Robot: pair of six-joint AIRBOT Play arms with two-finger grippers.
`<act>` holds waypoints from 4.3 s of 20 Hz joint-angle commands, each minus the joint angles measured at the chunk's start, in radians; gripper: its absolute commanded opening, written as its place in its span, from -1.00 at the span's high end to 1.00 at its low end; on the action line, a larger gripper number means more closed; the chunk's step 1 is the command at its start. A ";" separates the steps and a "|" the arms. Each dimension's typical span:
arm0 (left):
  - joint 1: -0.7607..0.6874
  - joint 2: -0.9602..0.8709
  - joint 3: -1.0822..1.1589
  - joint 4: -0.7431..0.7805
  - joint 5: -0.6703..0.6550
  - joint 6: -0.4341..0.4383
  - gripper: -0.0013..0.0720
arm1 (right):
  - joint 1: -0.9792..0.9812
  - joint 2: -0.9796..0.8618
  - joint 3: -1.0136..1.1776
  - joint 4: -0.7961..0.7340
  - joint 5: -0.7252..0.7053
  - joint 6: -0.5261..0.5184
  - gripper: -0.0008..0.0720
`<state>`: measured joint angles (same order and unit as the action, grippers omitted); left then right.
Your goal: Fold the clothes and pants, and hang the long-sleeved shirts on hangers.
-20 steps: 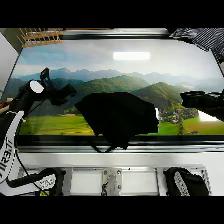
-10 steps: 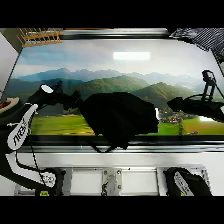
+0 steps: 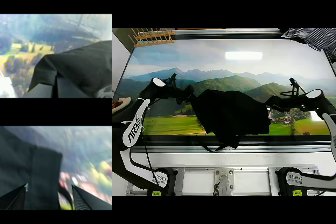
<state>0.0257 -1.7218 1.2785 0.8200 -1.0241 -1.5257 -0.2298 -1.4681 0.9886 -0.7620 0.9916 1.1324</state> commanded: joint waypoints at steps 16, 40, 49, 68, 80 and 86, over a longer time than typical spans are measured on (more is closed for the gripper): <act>0.079 0.329 0.289 0.000 -0.005 0.063 0.95 | 0.082 0.271 0.286 0.112 -0.015 -0.168 0.92; -0.005 0.570 0.186 0.149 0.238 0.117 0.95 | 0.082 0.724 -0.108 -0.199 0.192 0.343 0.92; 0.055 0.185 0.411 0.158 0.102 0.070 -0.71 | 0.008 0.390 0.040 -0.230 -0.335 0.328 -0.41; -0.033 0.165 -0.312 0.224 0.040 0.280 -0.71 | 0.053 0.458 0.042 -0.248 -0.070 0.225 -0.40; -0.072 0.195 -0.238 0.227 0.004 0.238 0.95 | -0.003 0.458 -0.016 -0.459 0.138 0.394 -0.40; -0.052 0.248 -0.238 0.225 -0.066 0.238 0.95 | -0.063 0.455 -0.418 -0.345 0.002 0.593 -0.41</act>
<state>-0.0303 -1.4899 1.0389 1.0477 -1.0603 -1.2861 -0.2768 -1.0111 0.7387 -1.1950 1.0836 1.6444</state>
